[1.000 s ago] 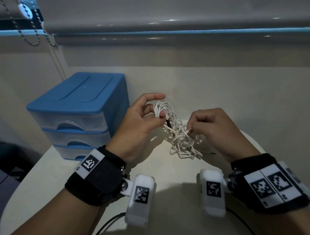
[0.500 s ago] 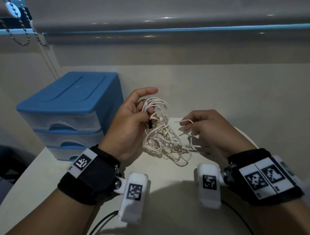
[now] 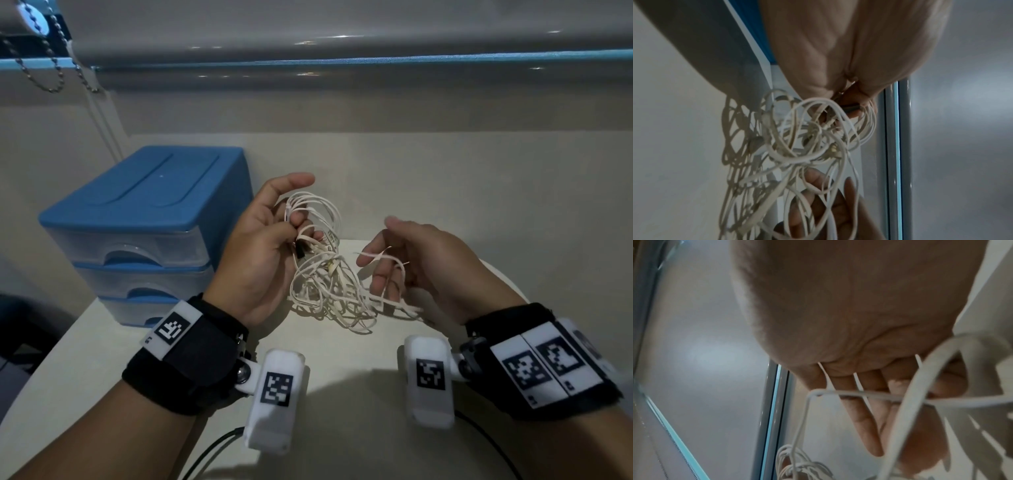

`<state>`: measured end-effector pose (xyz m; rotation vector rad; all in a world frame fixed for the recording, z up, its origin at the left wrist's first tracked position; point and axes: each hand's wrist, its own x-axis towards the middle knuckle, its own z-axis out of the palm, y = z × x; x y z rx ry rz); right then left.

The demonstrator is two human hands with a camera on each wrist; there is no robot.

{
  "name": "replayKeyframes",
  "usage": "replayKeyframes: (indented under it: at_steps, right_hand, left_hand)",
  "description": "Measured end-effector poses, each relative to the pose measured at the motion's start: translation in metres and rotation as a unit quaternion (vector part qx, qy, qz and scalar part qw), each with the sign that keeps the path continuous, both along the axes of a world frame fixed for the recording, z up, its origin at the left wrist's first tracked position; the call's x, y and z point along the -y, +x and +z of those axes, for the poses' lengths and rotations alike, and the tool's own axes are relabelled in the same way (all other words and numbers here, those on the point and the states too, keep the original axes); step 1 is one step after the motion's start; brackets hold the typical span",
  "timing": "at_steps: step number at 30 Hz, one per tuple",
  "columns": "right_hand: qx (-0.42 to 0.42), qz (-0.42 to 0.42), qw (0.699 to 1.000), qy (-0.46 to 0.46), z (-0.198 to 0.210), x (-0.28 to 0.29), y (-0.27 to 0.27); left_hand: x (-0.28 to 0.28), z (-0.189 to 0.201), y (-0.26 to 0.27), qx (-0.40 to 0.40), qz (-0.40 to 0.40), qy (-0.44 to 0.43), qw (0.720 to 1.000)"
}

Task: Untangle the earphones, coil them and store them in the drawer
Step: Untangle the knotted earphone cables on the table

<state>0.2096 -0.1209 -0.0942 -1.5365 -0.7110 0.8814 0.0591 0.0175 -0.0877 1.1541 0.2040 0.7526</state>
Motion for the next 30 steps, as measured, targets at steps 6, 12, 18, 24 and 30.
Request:
replayKeyframes:
  at_steps: [6, 12, 18, 24, 30]
  right_hand:
    - [0.104, 0.148, 0.983, -0.044, -0.002, 0.005, -0.012]
    - [0.215, 0.103, 0.971, -0.031, -0.003, 0.003, -0.013]
    - [0.194, -0.046, 0.979, 0.035, -0.004, -0.001, 0.006]
    - [0.118, -0.051, 0.989, 0.075, 0.001, 0.000, 0.004]
    - [0.035, -0.050, 0.993, 0.104, 0.003, -0.002, -0.004]
  left_hand:
    - [0.000, 0.000, 0.000, 0.041, -0.022, -0.020, 0.999]
    - [0.000, -0.001, -0.002, 0.051, -0.061, -0.036, 0.996]
    - [-0.004, -0.006, -0.001, -0.082, 0.040, 0.106, 0.990]
    - [-0.005, -0.012, 0.001, -0.230, 0.071, 0.218, 0.946]
    - [-0.002, -0.015, 0.003, -0.222, -0.023, 0.100, 0.970]
